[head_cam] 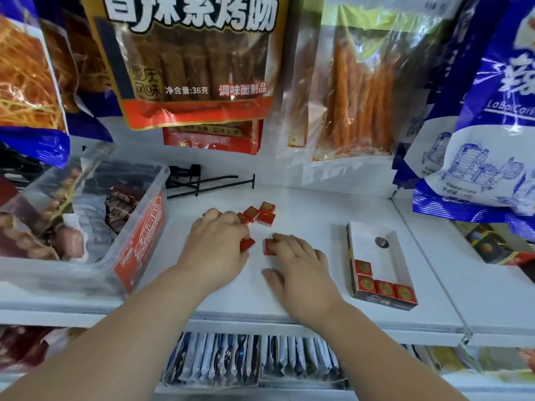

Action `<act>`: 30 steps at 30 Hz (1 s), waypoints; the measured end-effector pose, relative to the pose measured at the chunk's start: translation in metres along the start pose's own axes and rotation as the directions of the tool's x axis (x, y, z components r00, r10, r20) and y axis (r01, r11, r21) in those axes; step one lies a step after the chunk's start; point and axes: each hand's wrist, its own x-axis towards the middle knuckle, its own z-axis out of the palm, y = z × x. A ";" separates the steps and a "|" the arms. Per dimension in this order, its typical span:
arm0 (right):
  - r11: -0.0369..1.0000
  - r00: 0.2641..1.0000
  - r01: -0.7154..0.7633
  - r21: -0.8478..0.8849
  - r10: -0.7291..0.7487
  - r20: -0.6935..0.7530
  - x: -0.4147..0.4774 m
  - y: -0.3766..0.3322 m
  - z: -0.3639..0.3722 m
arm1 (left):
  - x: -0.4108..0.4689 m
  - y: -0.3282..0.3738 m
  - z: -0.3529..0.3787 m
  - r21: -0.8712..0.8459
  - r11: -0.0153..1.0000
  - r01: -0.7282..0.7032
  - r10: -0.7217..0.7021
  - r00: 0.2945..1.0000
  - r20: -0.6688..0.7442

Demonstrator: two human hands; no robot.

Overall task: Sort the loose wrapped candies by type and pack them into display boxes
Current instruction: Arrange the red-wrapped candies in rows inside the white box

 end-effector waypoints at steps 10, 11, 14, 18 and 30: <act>0.986 0.989 -0.121 0.117 0.130 -0.072 -0.046 0.028 -0.018 | -0.008 0.049 -0.006 -0.196 0.975 -0.102 0.127 0.985 0.120; 0.988 0.990 -0.127 0.091 0.131 -0.048 -0.048 0.029 -0.020 | -0.010 0.056 -0.005 -0.214 0.971 -0.110 0.140 0.981 0.133; 0.989 0.991 -0.132 0.070 0.131 0.025 -0.053 0.034 -0.026 | -0.014 0.066 0.001 -0.263 0.960 -0.100 0.149 0.973 0.175; 0.989 0.994 -0.114 0.098 0.113 0.014 -0.061 0.046 -0.033 | -0.013 0.068 -0.003 -0.425 0.903 0.062 0.070 0.955 0.288; 0.996 0.981 -0.032 0.086 0.015 0.191 -0.054 0.059 -0.052 | -0.014 0.057 -0.001 -0.379 0.925 -0.023 0.147 0.942 0.302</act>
